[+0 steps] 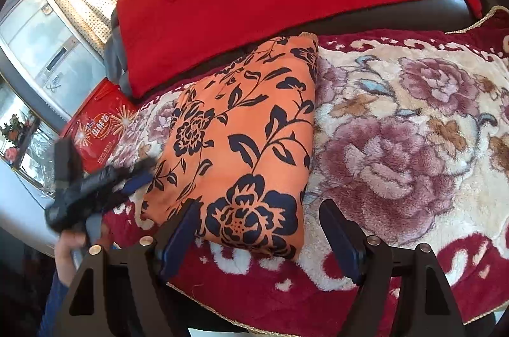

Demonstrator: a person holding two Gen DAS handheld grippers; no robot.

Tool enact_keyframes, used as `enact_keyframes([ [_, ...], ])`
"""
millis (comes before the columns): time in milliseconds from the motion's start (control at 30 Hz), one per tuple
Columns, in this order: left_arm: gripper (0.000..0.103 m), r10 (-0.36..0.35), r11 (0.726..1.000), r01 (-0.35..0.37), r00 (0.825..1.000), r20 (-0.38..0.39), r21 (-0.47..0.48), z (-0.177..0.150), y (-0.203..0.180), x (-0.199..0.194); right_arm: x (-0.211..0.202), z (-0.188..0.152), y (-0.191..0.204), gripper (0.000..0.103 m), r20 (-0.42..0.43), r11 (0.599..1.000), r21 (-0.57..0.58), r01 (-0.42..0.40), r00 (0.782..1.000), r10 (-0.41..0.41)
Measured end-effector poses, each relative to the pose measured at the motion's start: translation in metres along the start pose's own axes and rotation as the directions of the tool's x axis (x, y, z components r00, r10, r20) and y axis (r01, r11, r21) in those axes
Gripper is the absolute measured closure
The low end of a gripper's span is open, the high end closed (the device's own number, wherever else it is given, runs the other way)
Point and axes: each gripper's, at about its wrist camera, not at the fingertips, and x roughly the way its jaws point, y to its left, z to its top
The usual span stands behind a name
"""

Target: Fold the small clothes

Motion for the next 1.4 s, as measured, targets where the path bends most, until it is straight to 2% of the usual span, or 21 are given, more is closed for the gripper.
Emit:
enact_keyframes([
  [67, 0.048, -0.019, 1.000, 0.019, 0.999, -0.028, -0.005, 0.015, -0.003, 0.013, 0.000, 0.002, -0.001, 0.023, 0.002, 1.000, -0.001, 0.000, 1.000, 0.000],
  [133, 0.051, 0.014, 1.000, -0.013, 0.998, -0.060, 0.006, 0.032, -0.006, 0.036, 0.002, 0.004, -0.004, 0.023, -0.002, 1.000, 0.003, 0.002, 1.000, -0.002],
  [167, 0.069, 0.050, 0.998, -0.047, 0.996, -0.076, 0.043, 0.037, -0.005, 0.045, 0.003, 0.005, -0.006, 0.023, -0.003, 1.000, 0.007, 0.004, 1.000, -0.004],
  [200, 0.074, 0.047, 0.998, -0.042, 0.993, -0.112, 0.043, 0.043, -0.002, 0.061, 0.004, 0.006, -0.007, 0.023, -0.005, 1.000, 0.011, 0.007, 1.000, -0.007],
  [300, 0.074, -0.035, 0.996, 0.025, 0.992, -0.119, -0.085, 0.052, 0.018, 0.066, 0.006, 0.009, -0.016, 0.023, -0.009, 1.000, 0.023, 0.012, 1.000, -0.011],
  [433, 0.063, -0.081, 0.989, 0.072, 0.994, -0.067, -0.130, 0.039, 0.028, 0.038, 0.006, 0.013, -0.030, 0.021, -0.011, 0.998, 0.056, -0.008, 1.000, 0.009],
  [500, 0.041, -0.065, 0.992, 0.061, 0.997, -0.029, -0.108, 0.025, 0.028, 0.023, 0.009, 0.017, -0.040, 0.015, -0.009, 0.995, 0.091, -0.029, 1.000, 0.029],
  [633, 0.038, -0.026, 0.999, 0.024, 0.998, -0.061, -0.042, 0.002, 0.030, 0.024, 0.039, 0.036, -0.058, 0.014, -0.032, 0.972, 0.200, -0.126, 0.990, 0.135],
  [700, 0.038, -0.030, 0.999, 0.027, 0.997, -0.077, -0.046, -0.005, 0.030, 0.035, 0.072, 0.046, -0.056, 0.015, -0.104, 0.944, 0.250, -0.217, 0.963, 0.249],
  [733, 0.038, -0.026, 0.999, 0.023, 0.997, -0.066, -0.043, -0.007, 0.029, 0.036, 0.085, 0.049, -0.049, 0.031, -0.135, 0.939, 0.242, -0.245, 0.950, 0.282],
  [767, 0.038, -0.018, 0.999, 0.016, 0.998, -0.064, -0.038, -0.007, 0.027, 0.036, 0.091, 0.052, -0.042, 0.054, -0.160, 0.955, 0.208, -0.213, 0.956, 0.248],
  [867, 0.038, -0.010, 0.999, 0.007, 0.997, -0.080, -0.042, -0.006, 0.022, 0.038, 0.076, 0.061, -0.016, 0.068, -0.140, 0.982, 0.097, -0.159, 0.975, 0.172],
  [967, 0.039, -0.026, 1.000, 0.025, 0.997, -0.069, -0.007, -0.003, 0.004, 0.030, 0.036, 0.067, -0.007, 0.070, -0.081, 0.987, 0.045, -0.156, 0.984, 0.159],
  [1067, 0.037, -0.075, 0.995, 0.075, 0.997, -0.009, 0.070, -0.011, -0.018, 0.012, 0.003, 0.062, -0.035, 0.070, -0.027, 0.992, 0.071, -0.100, 0.994, 0.102],
  [1133, 0.029, -0.086, 0.992, 0.083, 0.996, 0.026, 0.095, -0.016, -0.027, 0.007, 0.005, 0.052, -0.071, 0.069, -0.056, 0.982, 0.159, -0.102, 0.992, 0.113],
  [1167, 0.022, -0.075, 0.994, 0.072, 0.997, 0.029, 0.084, -0.016, -0.028, 0.010, 0.011, 0.044, -0.088, 0.063, -0.079, 0.968, 0.220, -0.118, 0.987, 0.138],
  [1233, 0.021, -0.057, 0.997, 0.057, 0.998, 0.001, 0.054, -0.017, -0.026, 0.024, 0.017, 0.031, -0.102, 0.052, -0.094, 0.954, 0.281, -0.101, 0.987, 0.132],
  [1300, 0.021, -0.065, 0.998, 0.066, 0.996, -0.064, 0.008, -0.022, -0.023, 0.039, 0.015, 0.025, -0.102, 0.046, -0.059, 0.957, 0.259, -0.132, 0.987, 0.152],
  [1333, 0.021, -0.085, 0.996, 0.085, 0.993, -0.080, -0.006, -0.022, -0.024, 0.046, 0.014, 0.026, -0.102, 0.038, -0.041, 0.953, 0.262, -0.151, 0.985, 0.167],
  [1367, 0.017, -0.107, 0.994, 0.106, 0.990, -0.093, -0.011, -0.023, -0.025, 0.048, 0.012, 0.029, -0.103, 0.029, -0.017, 0.947, 0.272, -0.173, 0.983, 0.184],
  [1400, 0.011, -0.118, 0.993, 0.118, 0.987, -0.112, -0.010, -0.025, -0.025, 0.053, 0.011, 0.032, -0.104, 0.027, -0.002, 0.943, 0.278, -0.184, 0.981, 0.192],
])
